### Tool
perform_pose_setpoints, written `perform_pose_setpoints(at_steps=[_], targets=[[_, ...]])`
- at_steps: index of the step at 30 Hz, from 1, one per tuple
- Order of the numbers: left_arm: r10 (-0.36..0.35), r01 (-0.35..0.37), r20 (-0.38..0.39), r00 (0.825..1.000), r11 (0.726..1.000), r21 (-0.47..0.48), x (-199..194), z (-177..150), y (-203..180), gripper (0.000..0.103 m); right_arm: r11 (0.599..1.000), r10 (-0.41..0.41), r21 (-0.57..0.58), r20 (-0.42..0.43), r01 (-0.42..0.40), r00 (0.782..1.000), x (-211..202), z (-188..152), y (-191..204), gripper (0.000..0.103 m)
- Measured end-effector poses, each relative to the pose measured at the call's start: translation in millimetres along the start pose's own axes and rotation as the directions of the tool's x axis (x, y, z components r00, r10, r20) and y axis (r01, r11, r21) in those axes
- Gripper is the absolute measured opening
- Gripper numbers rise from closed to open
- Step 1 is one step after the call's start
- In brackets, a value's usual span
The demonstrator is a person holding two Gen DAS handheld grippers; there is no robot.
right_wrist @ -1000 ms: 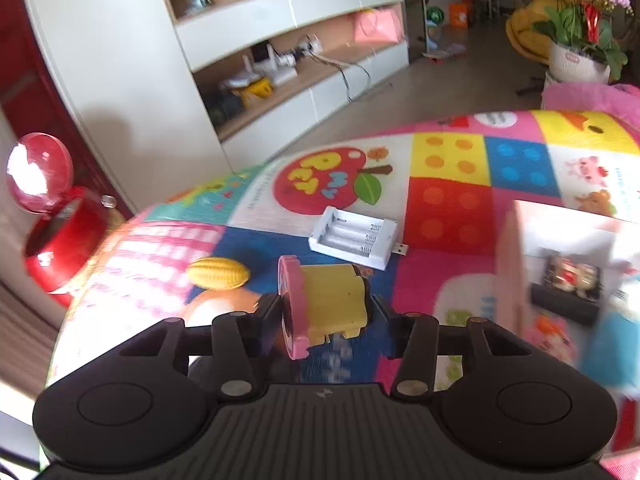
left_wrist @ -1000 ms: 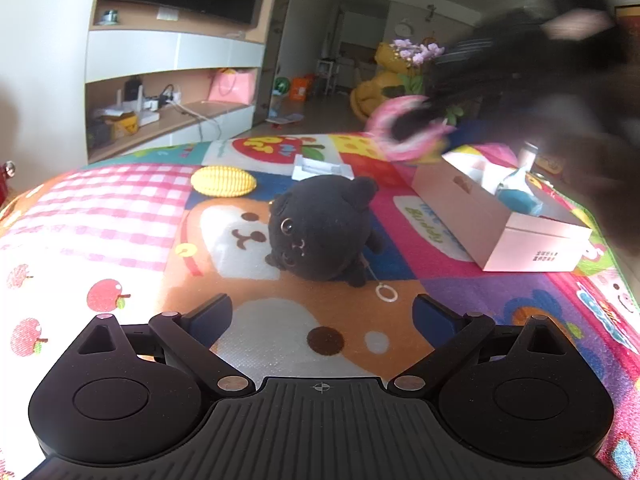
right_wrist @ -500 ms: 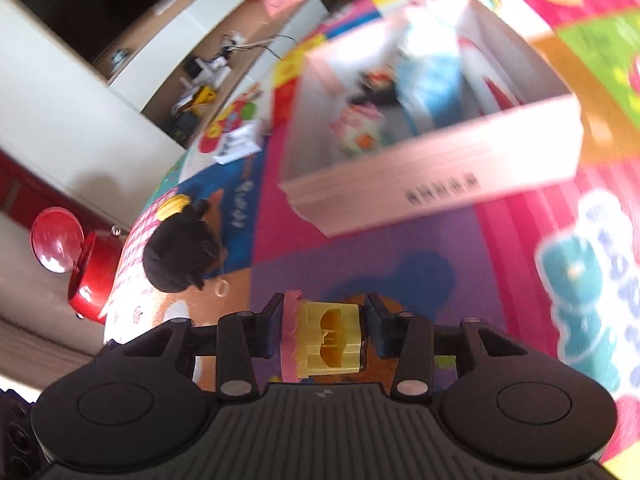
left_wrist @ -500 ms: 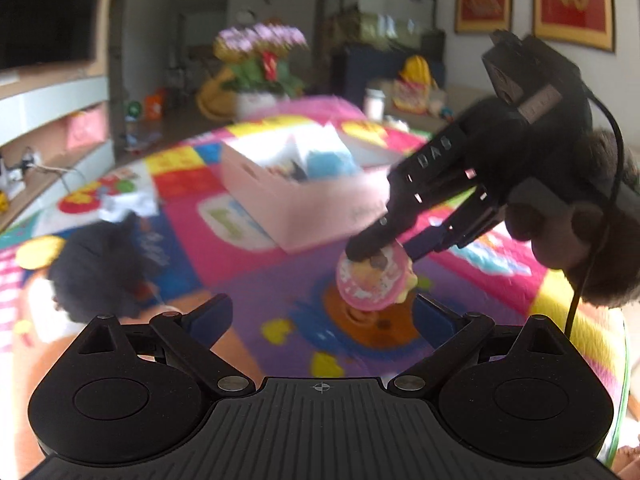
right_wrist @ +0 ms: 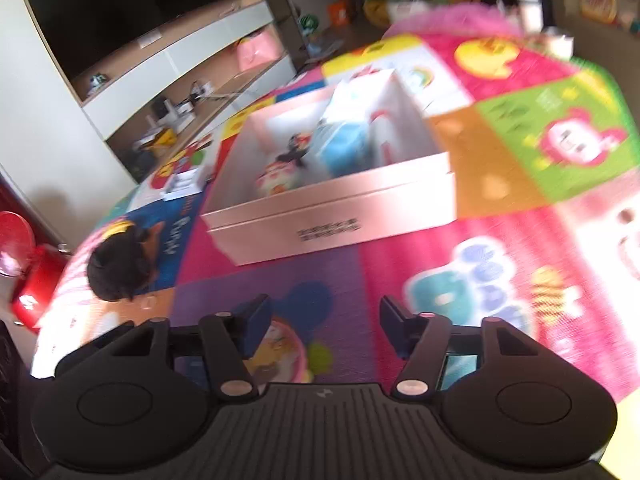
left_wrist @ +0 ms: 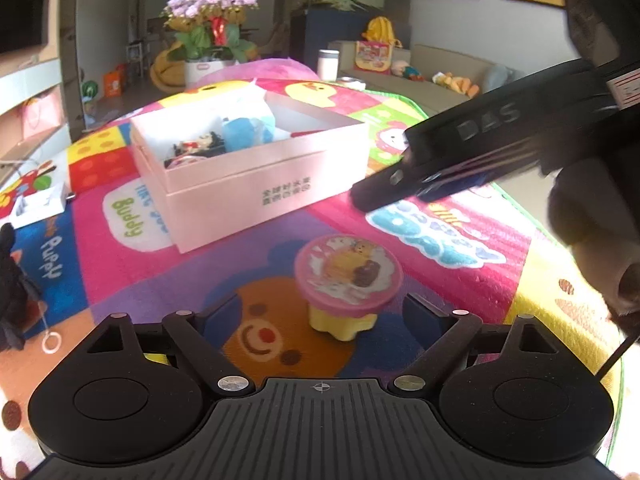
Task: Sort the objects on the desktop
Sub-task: 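Set the cup toy on the mat with the right gripper while the left gripper grasps the yellow corn toy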
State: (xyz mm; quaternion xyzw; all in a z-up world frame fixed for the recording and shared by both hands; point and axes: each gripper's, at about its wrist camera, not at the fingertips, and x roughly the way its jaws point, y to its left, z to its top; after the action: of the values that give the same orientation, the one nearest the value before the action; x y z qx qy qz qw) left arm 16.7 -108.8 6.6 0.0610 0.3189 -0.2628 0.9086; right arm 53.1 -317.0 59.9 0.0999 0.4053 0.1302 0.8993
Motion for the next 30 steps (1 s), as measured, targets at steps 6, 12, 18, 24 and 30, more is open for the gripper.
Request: perform_pose_setpoints(at_steps=[6, 12, 18, 24, 30], targets=[[0.119, -0.119, -0.008, 0.993, 0.991, 0.064, 9, 4, 1, 0.093, 0.996, -0.087, -0.024, 0.09, 0.089, 0.992, -23, -5, -14, 0.086], [0.217, -0.217, 0.016, 0.976, 0.974, 0.057, -9, 10, 27, 0.095, 0.993, -0.118, -0.015, 0.099, 0.12, 0.988, -18, -10, -12, 0.089], [0.302, -0.297, 0.143, 0.943, 0.953, -0.053, -76, 20, 81, 0.095, 0.97, -0.195, -0.116, 0.157, 0.214, 0.968, -16, -21, 7, 0.093], [0.527, -0.49, 0.013, 0.85, 0.799, -0.35, -85, 40, 209, 0.095, 0.931, -0.205, -0.248, 0.249, 0.267, 0.947, -18, -34, 39, 0.101], [0.605, -0.615, -0.134, 0.784, 0.733, -0.291, -20, 42, 266, 0.093, 0.91, -0.182, -0.321, 0.259, 0.262, 0.949, -8, -43, 71, 0.103]])
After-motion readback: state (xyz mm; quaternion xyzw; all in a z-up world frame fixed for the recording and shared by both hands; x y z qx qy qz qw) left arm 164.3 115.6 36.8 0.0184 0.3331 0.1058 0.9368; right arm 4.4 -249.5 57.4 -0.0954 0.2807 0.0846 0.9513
